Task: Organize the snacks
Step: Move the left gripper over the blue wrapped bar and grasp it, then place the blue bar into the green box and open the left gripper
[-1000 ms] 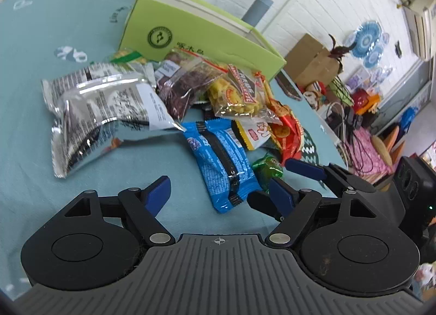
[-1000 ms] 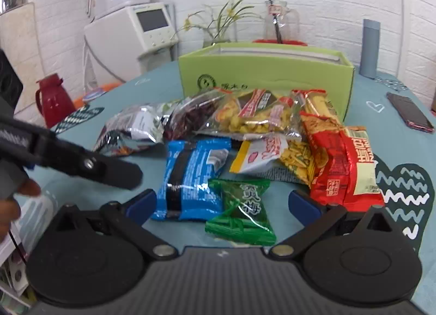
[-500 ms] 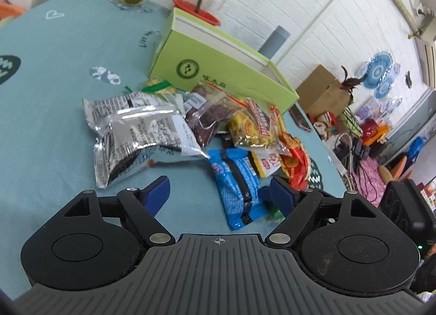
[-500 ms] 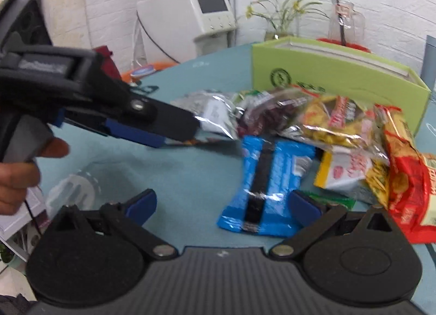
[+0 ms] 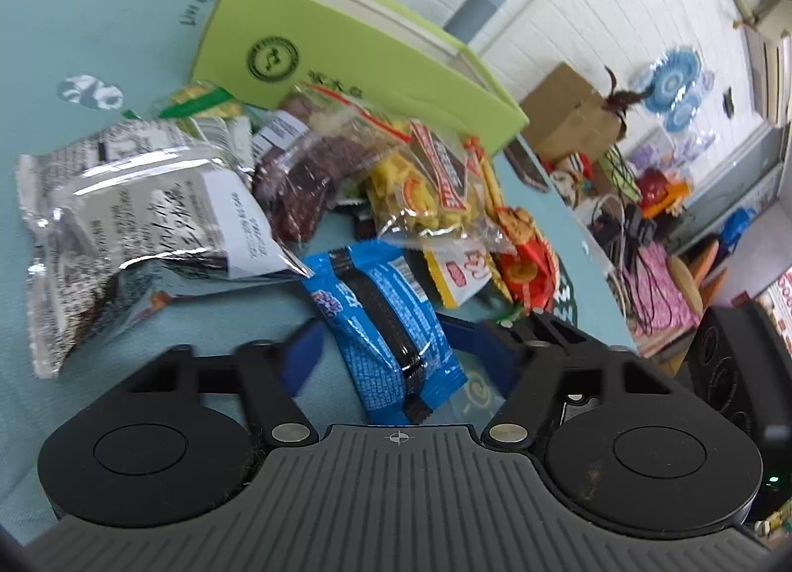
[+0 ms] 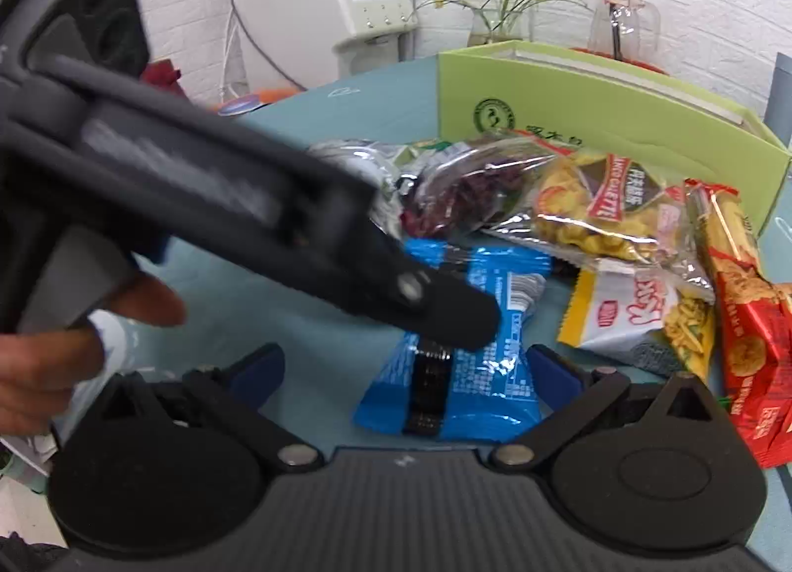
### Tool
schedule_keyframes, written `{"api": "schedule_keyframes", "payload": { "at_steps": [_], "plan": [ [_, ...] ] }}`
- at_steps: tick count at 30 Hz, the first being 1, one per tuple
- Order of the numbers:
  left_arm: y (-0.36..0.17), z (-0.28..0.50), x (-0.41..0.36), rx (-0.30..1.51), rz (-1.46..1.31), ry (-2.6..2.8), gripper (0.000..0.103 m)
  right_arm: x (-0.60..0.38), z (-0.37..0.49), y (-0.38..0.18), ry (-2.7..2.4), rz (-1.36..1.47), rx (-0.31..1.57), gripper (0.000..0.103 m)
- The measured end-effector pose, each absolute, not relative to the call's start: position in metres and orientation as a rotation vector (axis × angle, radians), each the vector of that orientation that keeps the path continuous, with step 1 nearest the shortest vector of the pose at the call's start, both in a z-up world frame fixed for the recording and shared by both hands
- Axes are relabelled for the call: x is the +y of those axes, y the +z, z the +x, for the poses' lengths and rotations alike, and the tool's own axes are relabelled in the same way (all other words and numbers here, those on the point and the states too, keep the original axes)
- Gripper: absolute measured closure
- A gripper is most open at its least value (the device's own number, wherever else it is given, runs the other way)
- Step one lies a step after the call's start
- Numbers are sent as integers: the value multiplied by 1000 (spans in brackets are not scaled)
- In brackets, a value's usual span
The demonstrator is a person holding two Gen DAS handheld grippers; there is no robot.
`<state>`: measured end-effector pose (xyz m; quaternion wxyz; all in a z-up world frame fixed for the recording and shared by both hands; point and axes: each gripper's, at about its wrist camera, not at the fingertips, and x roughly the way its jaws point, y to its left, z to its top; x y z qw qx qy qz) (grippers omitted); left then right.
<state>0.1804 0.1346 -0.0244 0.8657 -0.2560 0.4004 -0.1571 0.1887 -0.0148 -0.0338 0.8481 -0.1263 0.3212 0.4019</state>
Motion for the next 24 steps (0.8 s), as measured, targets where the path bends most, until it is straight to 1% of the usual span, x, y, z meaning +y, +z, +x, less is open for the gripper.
{"api": "schedule_keyframes", "payload": {
  "at_steps": [2, 3, 11, 14, 16, 18, 20, 22, 23, 24],
  "plan": [
    [-27, 180, 130, 857, -506, -316, 78, -17, 180, -31, 859, -253, 670, 1],
    [-27, 177, 128, 854, -480, -306, 83, -18, 176, -31, 858, -254, 666, 1],
    [-24, 140, 117, 864, -424, -302, 83, -30, 145, -34, 862, -201, 669, 1],
    [-23, 134, 116, 862, -422, -307, 76, -33, 144, -36, 855, -182, 668, 1],
    [-21, 133, 118, 861, -425, -296, 68, -36, 147, -35, 822, -172, 663, 1],
    [-15, 128, 121, 825, -414, -284, 47, -39, 146, -34, 792, -176, 650, 1],
    [-12, 125, 122, 795, -396, -280, 41, -40, 146, -35, 781, -178, 649, 1],
    [-15, 128, 121, 804, -389, -293, 47, -38, 149, -40, 783, -178, 659, 1],
    [-20, 131, 120, 823, -393, -308, 66, -36, 147, -41, 777, -193, 638, 2],
    [-26, 135, 118, 853, -401, -330, 88, -33, 145, -42, 768, -223, 626, 5]
  ]
}}
